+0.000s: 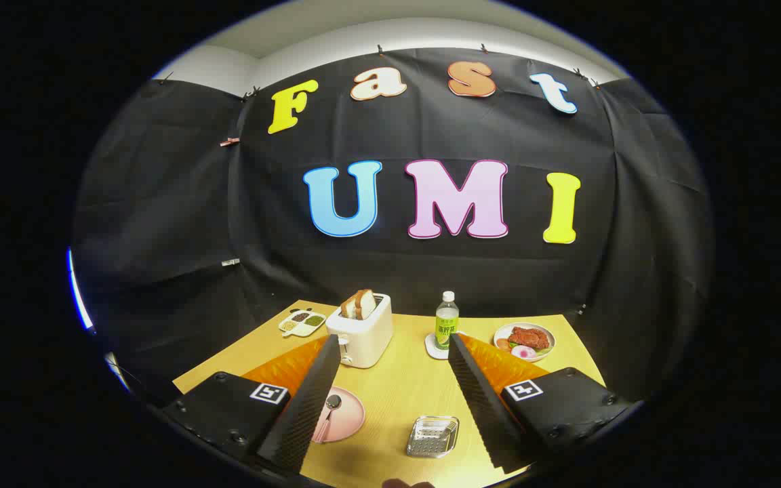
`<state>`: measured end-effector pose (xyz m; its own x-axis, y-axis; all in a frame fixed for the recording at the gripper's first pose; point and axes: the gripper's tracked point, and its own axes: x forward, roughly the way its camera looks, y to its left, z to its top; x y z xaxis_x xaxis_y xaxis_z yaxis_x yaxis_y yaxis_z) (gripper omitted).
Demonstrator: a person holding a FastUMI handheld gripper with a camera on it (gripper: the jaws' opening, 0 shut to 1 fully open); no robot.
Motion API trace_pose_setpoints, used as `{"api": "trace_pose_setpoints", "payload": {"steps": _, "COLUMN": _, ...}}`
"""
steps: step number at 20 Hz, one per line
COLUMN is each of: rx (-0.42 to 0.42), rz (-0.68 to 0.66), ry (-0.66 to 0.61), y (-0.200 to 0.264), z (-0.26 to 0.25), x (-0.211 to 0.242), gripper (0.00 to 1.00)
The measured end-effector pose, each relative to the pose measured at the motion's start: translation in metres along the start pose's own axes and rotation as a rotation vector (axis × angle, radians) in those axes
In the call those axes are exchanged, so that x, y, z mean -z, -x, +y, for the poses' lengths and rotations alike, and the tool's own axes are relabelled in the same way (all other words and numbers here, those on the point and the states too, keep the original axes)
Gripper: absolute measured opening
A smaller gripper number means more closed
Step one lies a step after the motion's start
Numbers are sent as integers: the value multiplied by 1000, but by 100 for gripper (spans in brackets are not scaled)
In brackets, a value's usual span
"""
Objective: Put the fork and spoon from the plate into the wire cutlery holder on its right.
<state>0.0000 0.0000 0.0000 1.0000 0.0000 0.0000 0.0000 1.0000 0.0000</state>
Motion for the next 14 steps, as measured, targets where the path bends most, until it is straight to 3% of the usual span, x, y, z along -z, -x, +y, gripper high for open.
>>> {"api": "trace_pose_setpoints", "payload": {"steps": 14, "rx": 45, "rz": -29, "ry": -12, "y": -8, "z": 12, "x": -2, "gripper": 99}}
